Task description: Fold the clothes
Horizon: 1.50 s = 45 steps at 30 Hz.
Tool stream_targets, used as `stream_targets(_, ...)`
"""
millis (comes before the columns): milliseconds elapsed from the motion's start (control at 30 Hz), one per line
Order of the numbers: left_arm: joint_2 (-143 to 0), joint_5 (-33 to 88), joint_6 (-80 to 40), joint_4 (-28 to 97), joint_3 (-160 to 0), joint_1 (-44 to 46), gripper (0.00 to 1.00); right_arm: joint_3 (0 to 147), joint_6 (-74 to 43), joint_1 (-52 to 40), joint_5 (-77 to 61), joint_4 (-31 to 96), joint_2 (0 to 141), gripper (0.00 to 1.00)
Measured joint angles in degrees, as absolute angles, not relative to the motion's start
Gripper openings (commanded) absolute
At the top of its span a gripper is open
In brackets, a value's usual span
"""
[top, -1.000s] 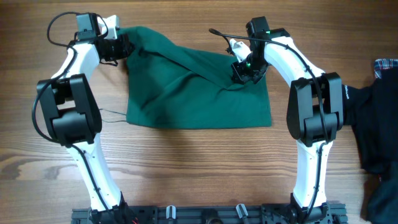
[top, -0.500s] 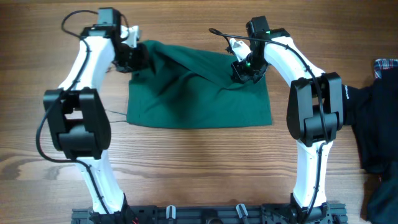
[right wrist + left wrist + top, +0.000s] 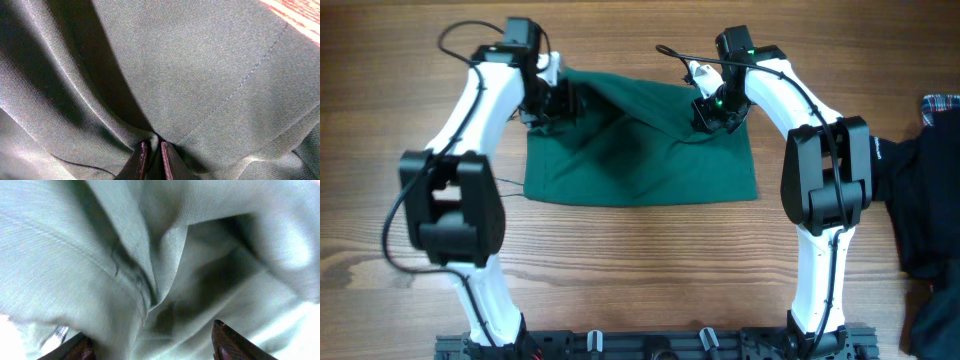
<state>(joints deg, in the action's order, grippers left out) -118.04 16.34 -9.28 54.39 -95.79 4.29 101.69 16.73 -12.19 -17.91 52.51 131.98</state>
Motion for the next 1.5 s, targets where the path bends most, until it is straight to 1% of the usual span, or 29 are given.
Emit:
stream_targets(33,-116.5,16.6,-11.5,54.4,-96.0,2.8,0.84,101.7,16.7,-12.2,-17.9,52.4,132.0,0.11)
stream_targets(133,-114.5,17.7,-18.1,54.3,-96.9,-4.3,0.84,101.7,16.7,-12.2,-17.9,52.3,132.0,0.11)
stream_targets(200,-114.6,19.9,-19.7,54.7,-96.9,-5.4,0.83,101.7,16.7,-12.2,-17.9,52.3,132.0,0.11)
stream_targets(267,-114.6,20.7,-21.2,54.3,-96.9,-5.0,1.0,101.7,16.7,-12.2,-17.9,52.2,132.0,0.11)
stream_targets(333,-114.5,19.8,-25.5,52.8,-96.4,-5.0,1.0,101.7,16.7,-12.2,-17.9,52.2,132.0,0.11)
stream_targets(400,-114.5,18.0,-33.2,50.0,-93.4,-5.4,0.94,101.7,16.7,-12.2,-17.9,52.2,132.0,0.11)
stream_targets(467,-114.5,18.5,-39.3,45.5,-89.4,-7.0,0.91,101.6,16.7,-12.2,-17.9,52.2,132.0,0.11)
stream_targets(567,-114.5,19.7,-43.5,39.0,-84.8,-8.8,0.84,101.6,16.7,-12.2,-17.9,52.2,132.0,0.11)
stream_targets(700,-115.9,20.3,-48.4,31.0,-82.5,-9.3,0.77,101.6,16.7,-12.2,-17.9,52.1,132.0,0.11)
stream_targets(767,-117.2,20.5,-50.2,28.3,-82.5,-9.3,0.77,101.6,16.7,-12.2,-17.9,52.1,132.0,0.11)
stream_targets(833,-118.4,20.5,-51.4,26.9,-82.5,-9.3,0.73,101.6,16.7,-12.2,-17.9,52.1,132.0,0.11)
stream_targets(900,-118.6,20.5,-52.1,24.9,-82.4,-9.3,0.73,101.6,16.7,-12.2,-17.9,52.1,132.0,0.11)
stream_targets(933,-118.8,20.4,-52.3,24.2,-82.4,-9.3,0.69,101.6,16.7,-12.2,-17.9,52.1,132.0,0.11)
stream_targets(967,-119.1,20.0,-52.4,24.1,-82.4,-9.3,0.61,101.6,16.7,-12.2,-17.9,52.1,132.0,0.11)
stream_targets(1033,-120.4,19.4,-52.8,22.9,-82.4,-9.3,0.47,101.6,16.7,-12.2,-17.9,52.0,132.0,0.11)
stream_targets(1067,-120.8,19.3,-53.1,21.9,-82.4,-9.3,0.34,101.6,16.7,-12.2,-17.9,51.8,132.0,0.11)
stream_targets(1100,-121.0,19.1,-53.1,20.5,-82.4,-9.3,0.14,101.6,16.7,-12.2,-17.9,51.7,132.0,0.11)
stream_targets(1133,-121.0,19.1,-53.1,19.3,-82.4,-9.3,0.04,101.6,16.7,-12.2,-17.9,51.7,132.0,0.11)
stream_targets(1233,-121.0,19.3,-53.1,15.7,-82.4,-9.3,0.04,101.5,16.7,-12.2,-17.7,49.1,132.0,0.11)
stream_targets(1333,-121.0,23.1,-52.7,10.1,-82.2,-9.3,0.04,101.5,15.5,-12.2,-17.3,46.2,132.0,0.12)
stream_targets(1467,-121.0,30.4,-48.6,7.9,-83.6,-9.3,0.04,104.4,11.1,-12.2,-17.5,45.7,132.0,0.26)
stream_targets(1500,-121.0,31.3,-48.0,7.9,-84.3,-9.3,0.04,104.7,10.5,-12.2,-17.5,44.9,132.0,0.38)
